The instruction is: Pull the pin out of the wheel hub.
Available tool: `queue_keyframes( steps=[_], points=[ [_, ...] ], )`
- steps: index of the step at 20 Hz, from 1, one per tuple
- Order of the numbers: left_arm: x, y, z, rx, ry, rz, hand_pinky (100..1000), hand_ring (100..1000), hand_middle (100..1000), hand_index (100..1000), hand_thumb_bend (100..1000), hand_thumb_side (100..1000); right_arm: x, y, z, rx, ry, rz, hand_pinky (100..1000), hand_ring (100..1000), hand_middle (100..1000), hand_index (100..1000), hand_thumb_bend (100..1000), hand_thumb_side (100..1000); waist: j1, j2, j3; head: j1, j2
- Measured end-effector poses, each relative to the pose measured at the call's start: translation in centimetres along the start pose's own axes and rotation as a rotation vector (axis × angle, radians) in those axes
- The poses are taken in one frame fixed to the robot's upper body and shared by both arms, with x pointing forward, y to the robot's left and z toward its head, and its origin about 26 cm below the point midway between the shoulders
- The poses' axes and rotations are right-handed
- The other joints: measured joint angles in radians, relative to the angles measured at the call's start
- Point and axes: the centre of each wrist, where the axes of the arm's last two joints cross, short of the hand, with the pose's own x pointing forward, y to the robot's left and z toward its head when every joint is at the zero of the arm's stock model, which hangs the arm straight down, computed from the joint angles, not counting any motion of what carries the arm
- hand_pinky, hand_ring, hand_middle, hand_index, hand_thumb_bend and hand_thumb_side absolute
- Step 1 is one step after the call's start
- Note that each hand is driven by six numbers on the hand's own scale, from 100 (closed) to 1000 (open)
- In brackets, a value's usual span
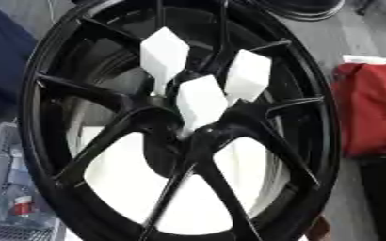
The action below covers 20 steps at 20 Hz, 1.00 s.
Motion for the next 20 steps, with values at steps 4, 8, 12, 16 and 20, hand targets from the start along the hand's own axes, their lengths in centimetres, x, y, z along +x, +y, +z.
queue_keyframes(
  steps=[4, 8, 12, 16, 20],
  points=[
    [0.0, 0.0, 0.0, 0.003, -0.001, 0.000, 1000, 569, 726, 885, 149, 981, -5.0, -0.2, 2.2, -0.094, 0.199, -0.034, 755, 590, 248, 431, 100, 108, 0.009, 0.000, -0.017, 0.011, -0.001],
    [-0.1, 0.0, 0.1, 0.014, -0.002, 0.006, 1000, 569, 727, 885, 149, 978, -9.8, 0.5, 4.9, -0.169, 0.426, -0.051, 755, 597, 262, 443, 100, 118, 0.019, 0.000, -0.033, 0.024, -0.001],
    [-0.1, 0.0, 0.1, 0.023, -0.005, 0.006, 1000, 569, 727, 886, 149, 980, -13.6, 2.5, 6.9, -0.206, 0.617, -0.059, 764, 634, 361, 564, 100, 128, 0.028, 0.000, -0.043, 0.037, -0.002],
    [-0.1, 0.0, 0.1, 0.032, -0.007, 0.011, 1000, 568, 726, 885, 149, 980, -15.8, 4.9, 8.1, -0.226, 0.727, -0.077, 780, 674, 404, 628, 100, 136, 0.037, 0.000, -0.040, 0.048, -0.002],
    [-0.2, -0.1, 0.1, 0.039, -0.007, 0.019, 1000, 569, 727, 885, 150, 983, -17.4, 7.9, 8.5, -0.233, 0.791, -0.119, 795, 732, 504, 715, 100, 135, 0.051, 0.003, -0.043, 0.056, -0.009]
  ],
)
